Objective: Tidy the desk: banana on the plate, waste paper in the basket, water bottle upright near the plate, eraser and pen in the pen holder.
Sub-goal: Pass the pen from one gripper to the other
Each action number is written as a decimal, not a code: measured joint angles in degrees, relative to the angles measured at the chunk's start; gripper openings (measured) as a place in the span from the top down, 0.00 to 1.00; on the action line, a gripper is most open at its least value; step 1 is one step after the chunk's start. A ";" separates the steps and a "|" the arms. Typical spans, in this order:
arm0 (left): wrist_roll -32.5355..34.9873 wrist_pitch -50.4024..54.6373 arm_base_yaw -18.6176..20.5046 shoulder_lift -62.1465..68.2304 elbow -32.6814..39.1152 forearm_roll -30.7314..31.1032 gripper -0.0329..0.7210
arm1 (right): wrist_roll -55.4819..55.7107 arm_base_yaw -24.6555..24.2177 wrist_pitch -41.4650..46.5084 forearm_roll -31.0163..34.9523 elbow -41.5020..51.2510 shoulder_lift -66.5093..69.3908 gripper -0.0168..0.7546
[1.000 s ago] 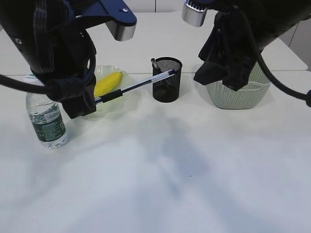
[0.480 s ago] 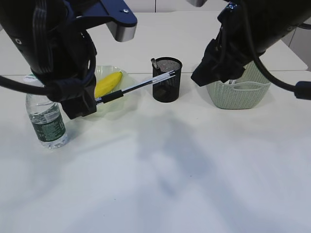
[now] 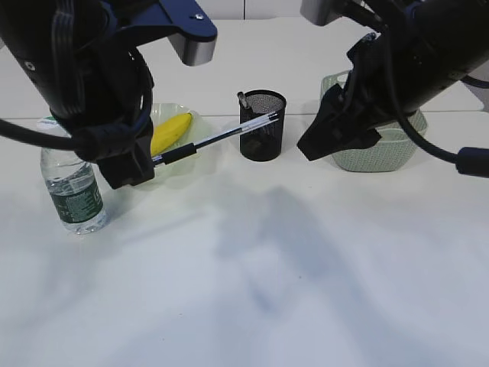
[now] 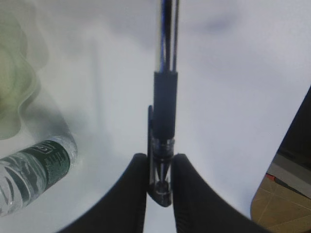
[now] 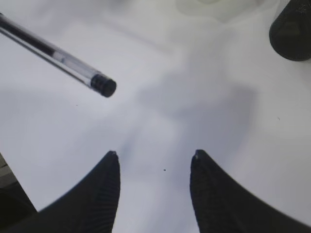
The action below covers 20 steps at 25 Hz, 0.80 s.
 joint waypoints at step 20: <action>-0.47 0.00 0.00 0.00 0.00 -0.33 0.82 | -2.45 -0.13 -3.79 13.18 0.35 0.00 0.52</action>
